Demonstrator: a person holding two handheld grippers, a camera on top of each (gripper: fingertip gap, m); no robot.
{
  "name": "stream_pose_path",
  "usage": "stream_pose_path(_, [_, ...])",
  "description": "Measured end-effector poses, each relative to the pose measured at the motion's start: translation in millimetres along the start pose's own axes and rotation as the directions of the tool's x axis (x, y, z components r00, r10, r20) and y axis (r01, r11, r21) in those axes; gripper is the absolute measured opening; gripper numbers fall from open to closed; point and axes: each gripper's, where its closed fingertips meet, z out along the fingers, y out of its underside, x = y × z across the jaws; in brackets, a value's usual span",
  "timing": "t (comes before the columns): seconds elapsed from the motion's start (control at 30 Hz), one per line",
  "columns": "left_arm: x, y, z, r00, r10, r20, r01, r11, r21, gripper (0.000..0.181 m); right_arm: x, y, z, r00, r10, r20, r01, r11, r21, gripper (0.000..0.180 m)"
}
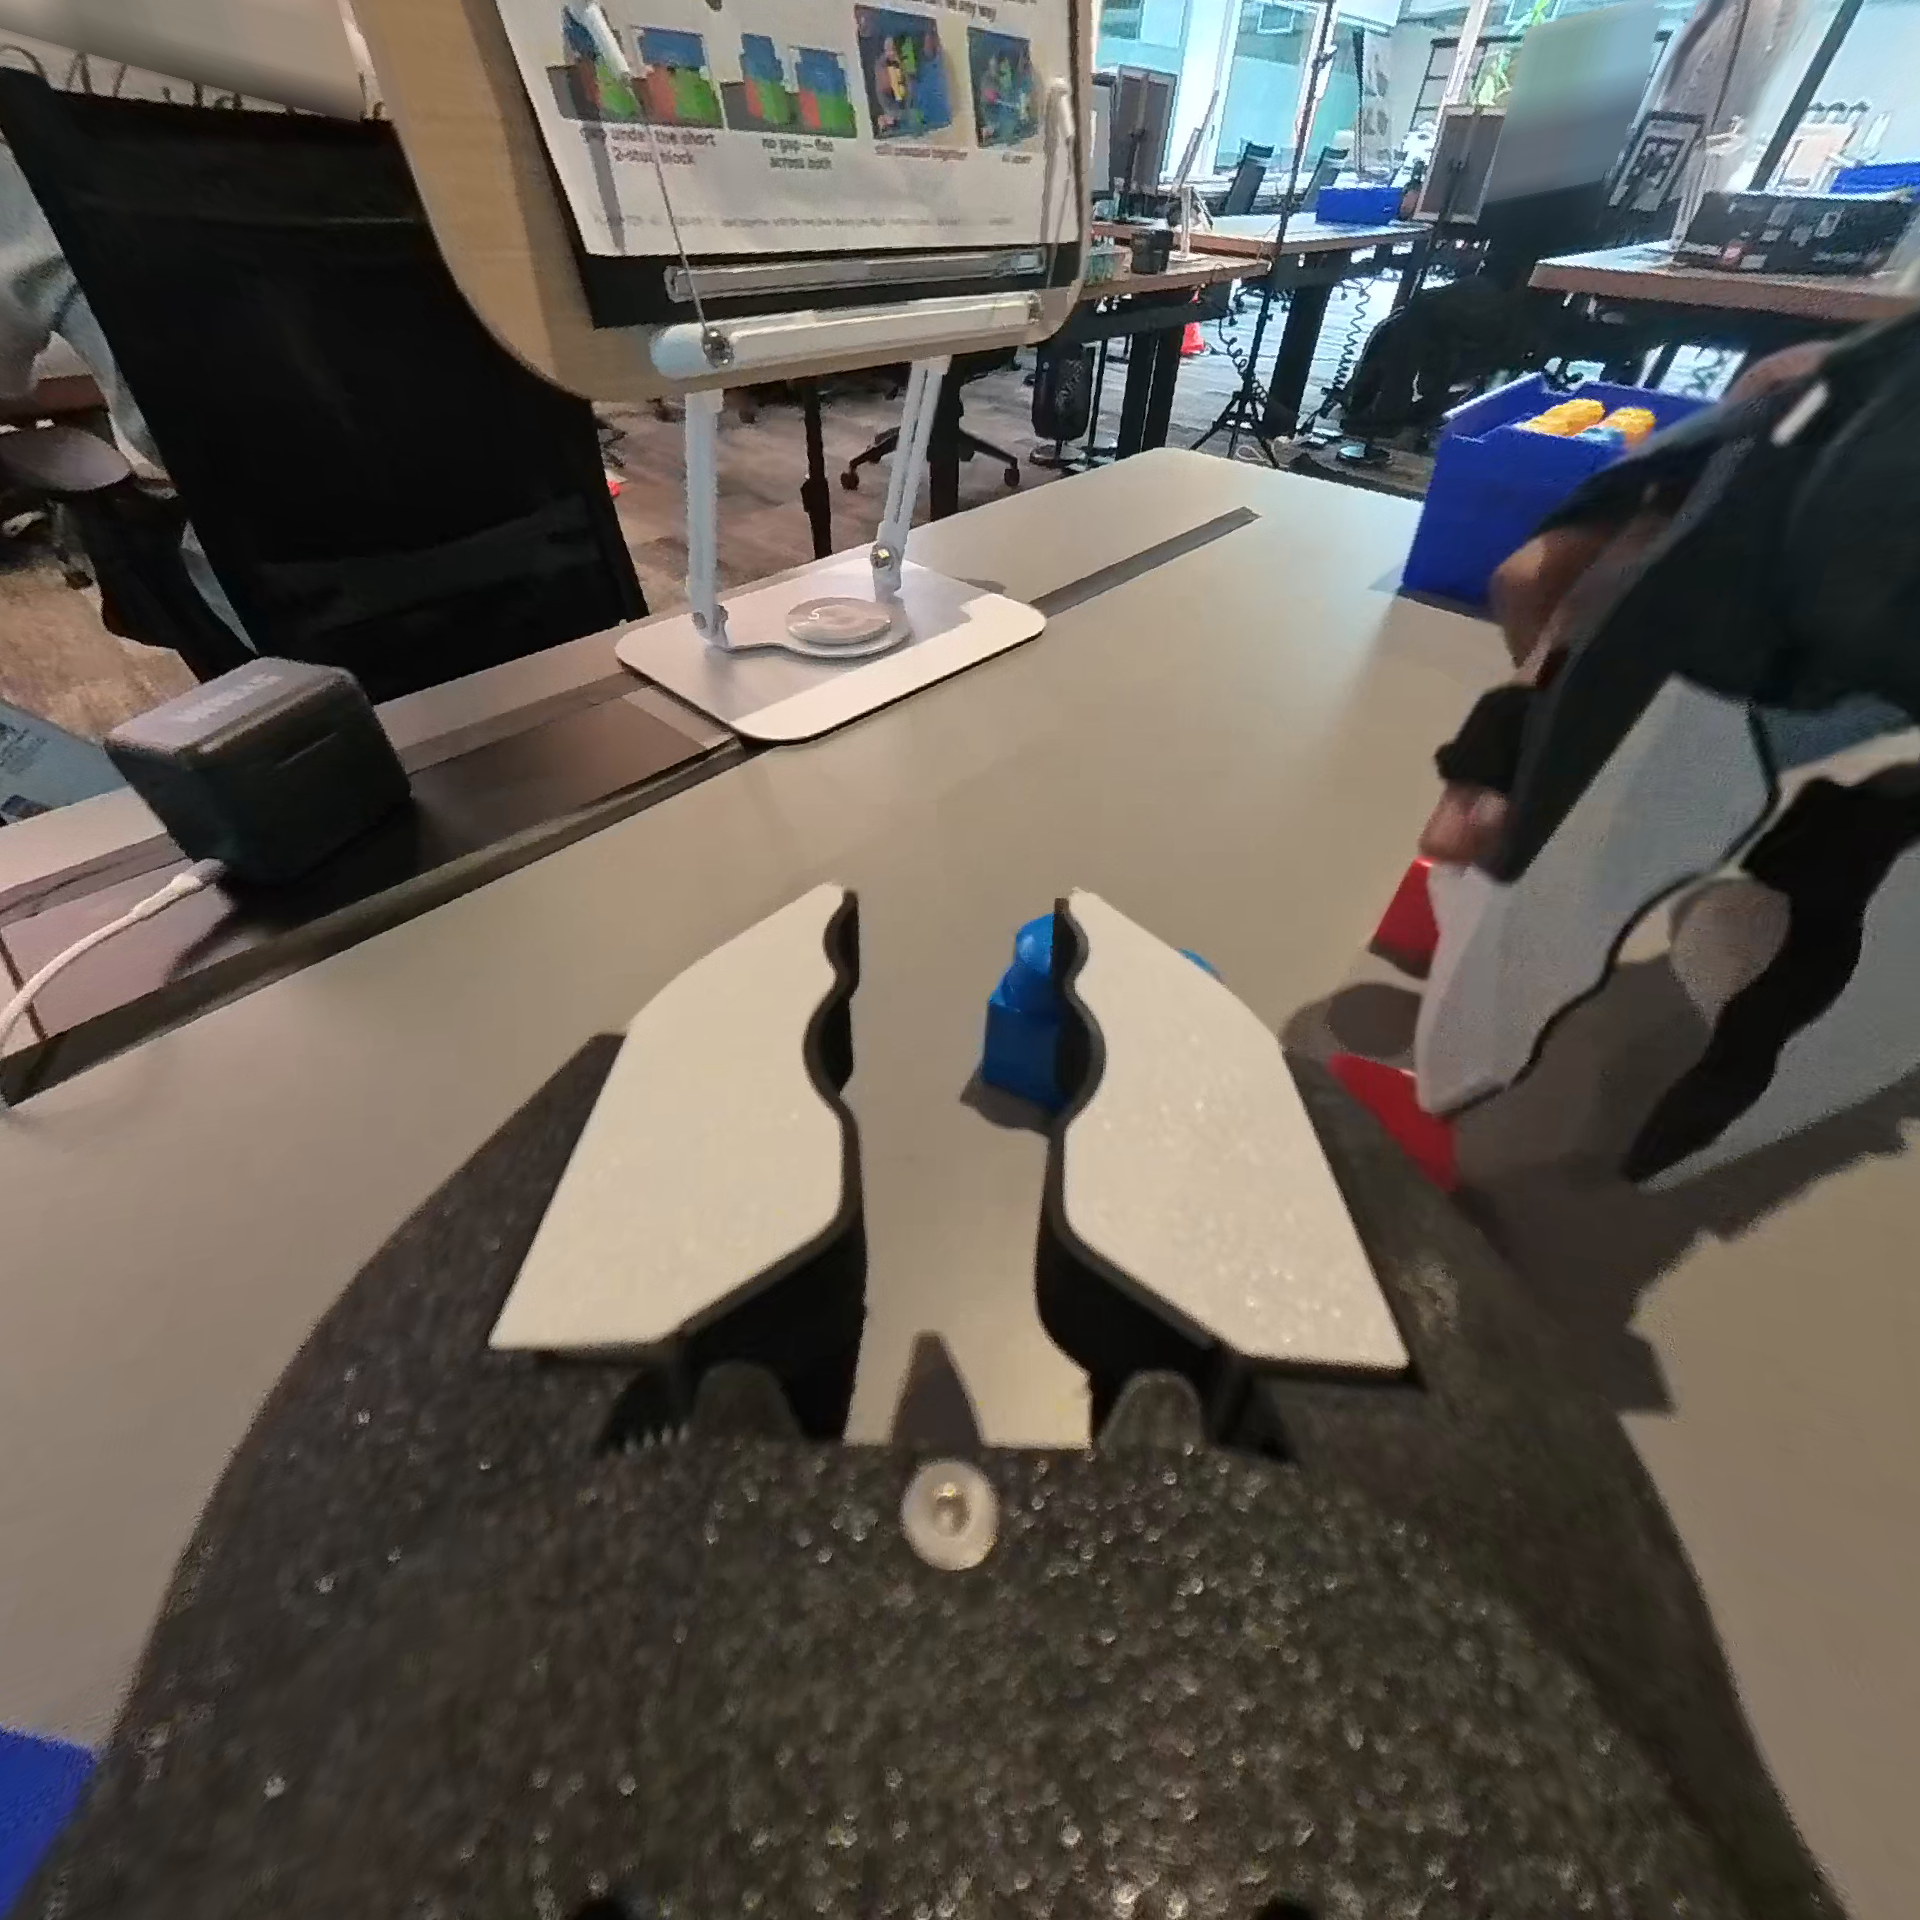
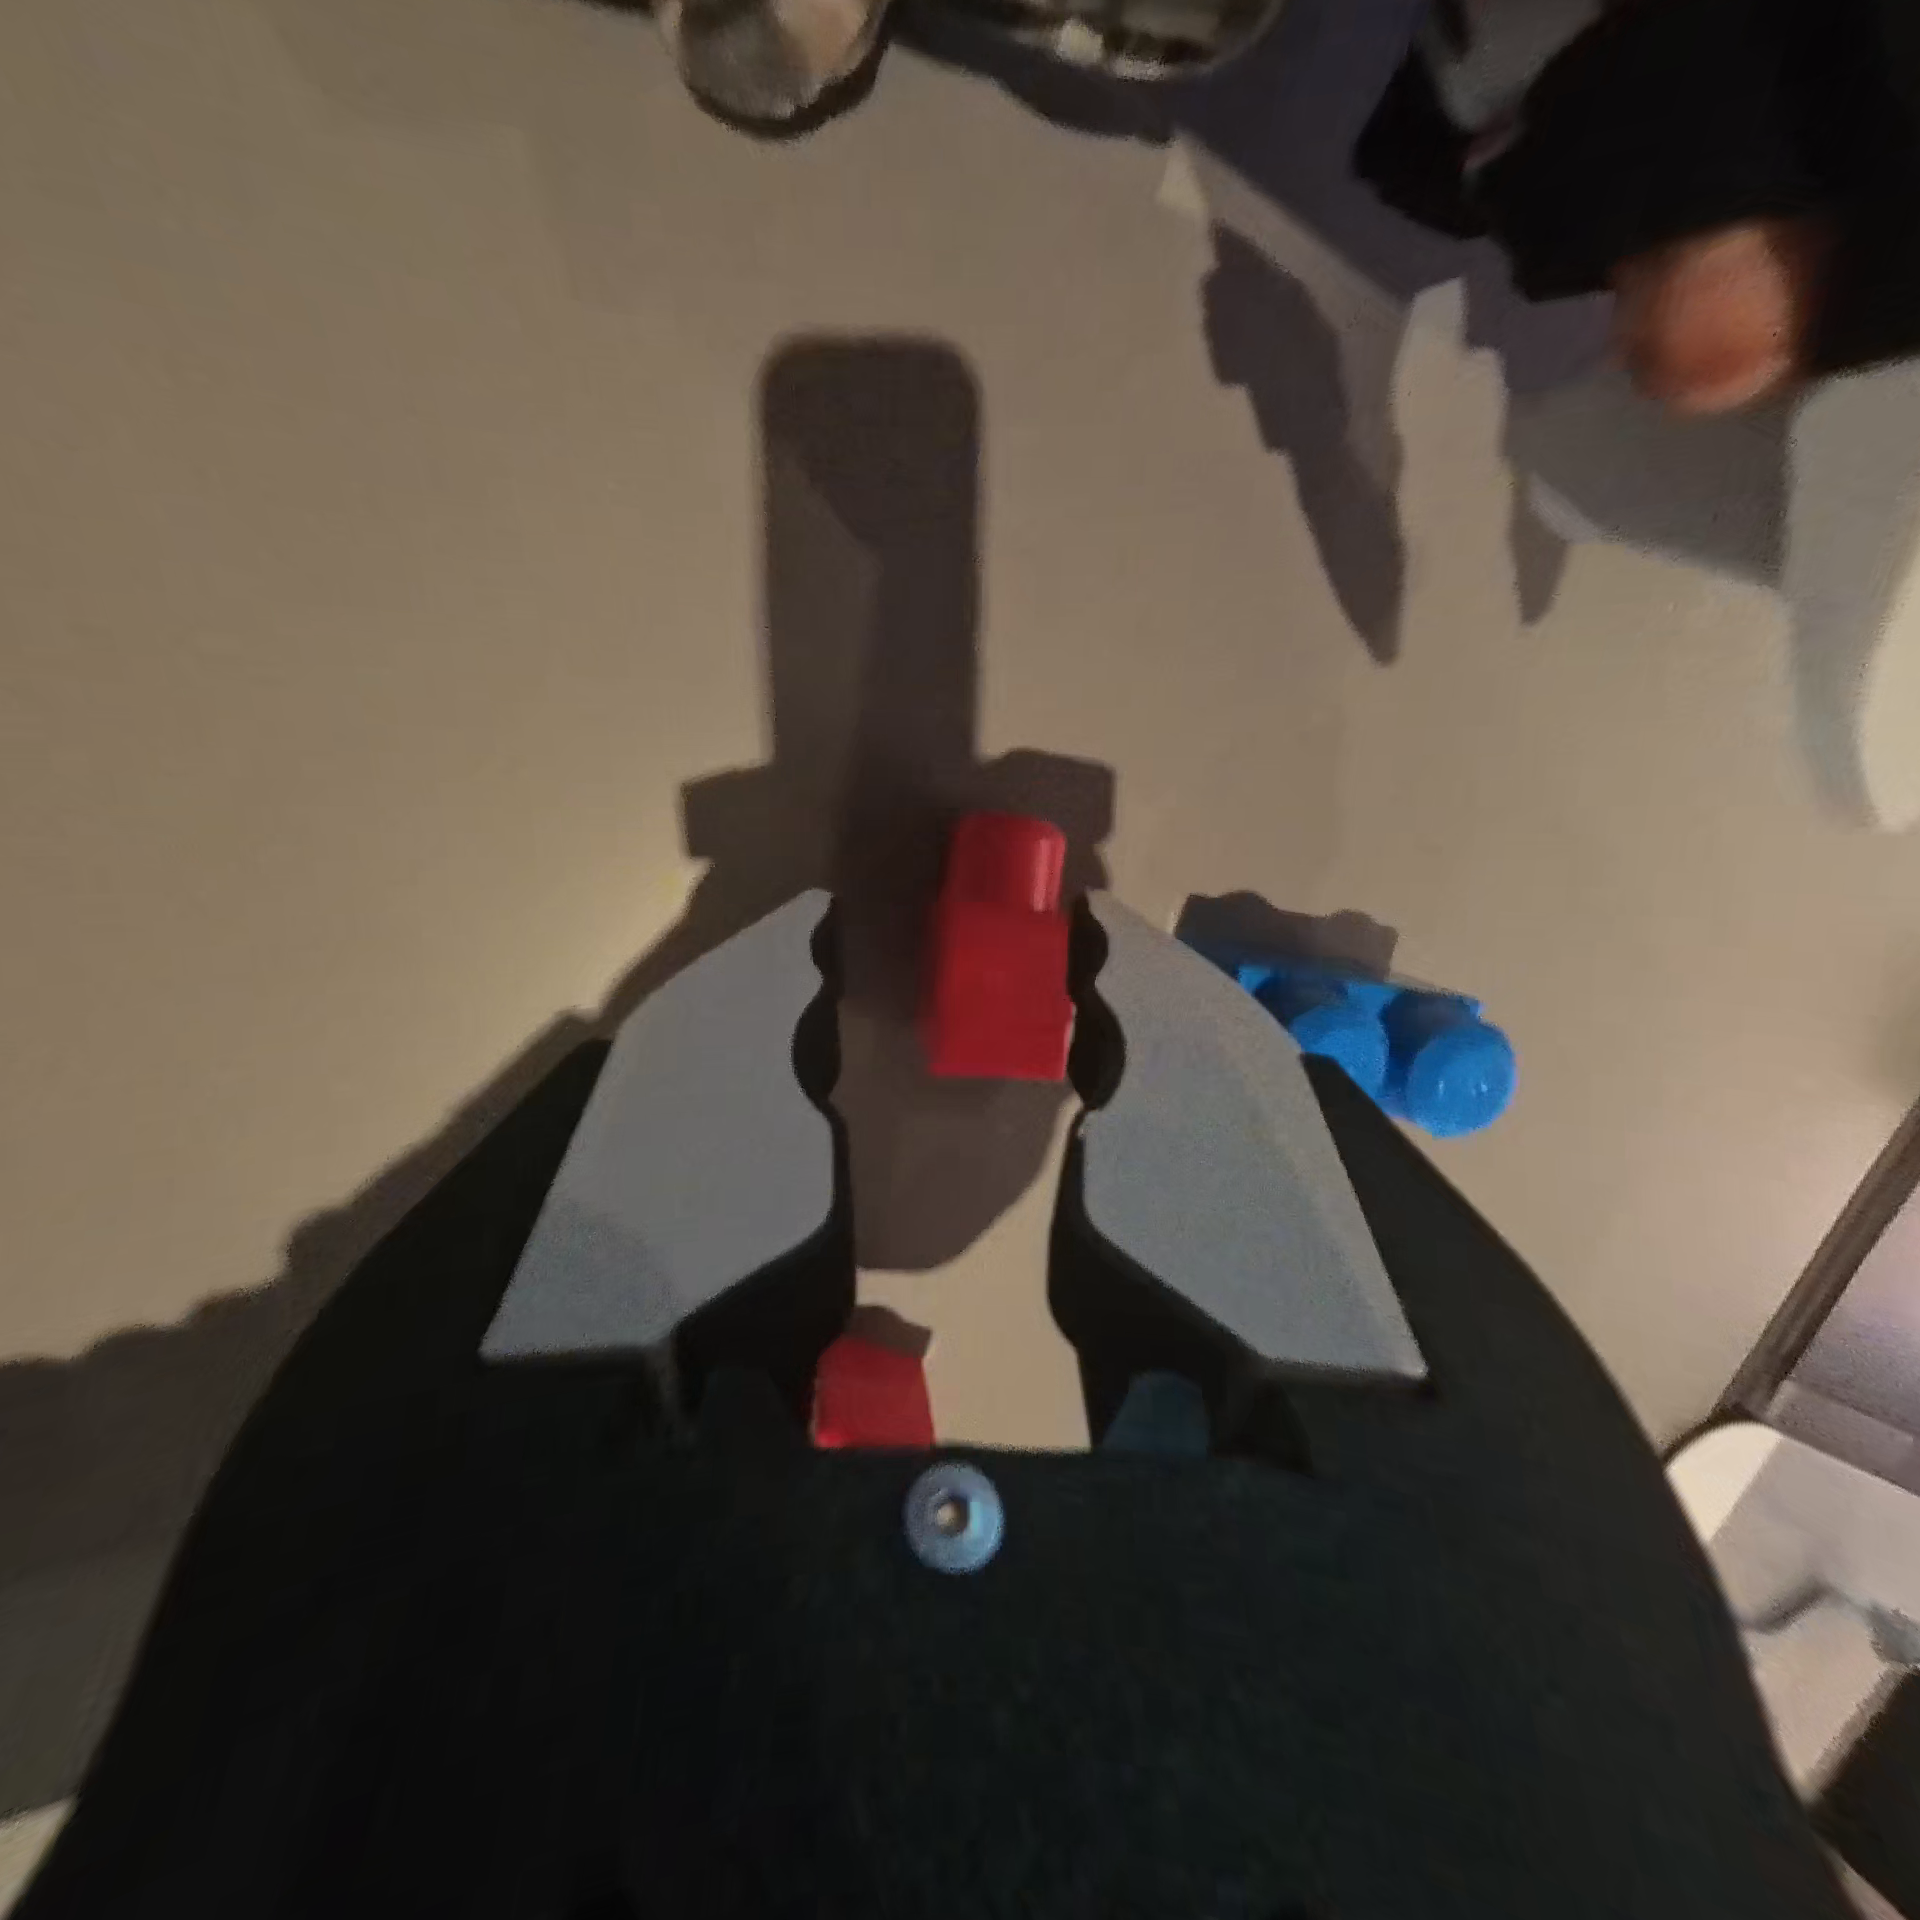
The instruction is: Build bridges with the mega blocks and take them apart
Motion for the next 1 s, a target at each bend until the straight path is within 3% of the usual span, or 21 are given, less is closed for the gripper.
stream_pose_path(0.33, [-14,4,-3,0.998,-0.039,0.05,0.039,0.999,-0.001,0.035,10,8,43,0.992,0.005,0.129,0.027,0.968,-0.25,0.033])
stream_pose_path(0.47, [-18,5,-5,0.996,-0.053,0.07,0.054,0.999,-0.001,0.035,11,11,50,0.986,0.031,0.162,0.013,0.965,-0.263,0.029])
stream_pose_path(0.57, [-19,2,-7,0.995,-0.057,0.08,0.057,0.998,0.009,0.034,19,2,39,0.992,0.045,0.119,-0.029,0.99,-0.138,0.028])
stream_pose_path(0.7, [-18,-1,-8,0.995,-0.057,0.08,0.055,0.998,0.019,0.034,43,-13,-14,0.991,0.136,0.006,-0.135,0.97,0.203,0.028])
stream_pose_path(0.83, [-15,0,-6,0.996,-0.049,0.069,0.049,0.999,0.013,0.033,54,-3,-84,0.958,0.284,-0.046,-0.218,0.82,0.53,0.028])
stream_pose_path(1.0, [1,-12,-3,0.999,-0.034,0.002,0.033,0.997,0.064,0.034,41,26,-123,0.917,0.396,-0.035,-0.256,0.657,0.709,0.028])
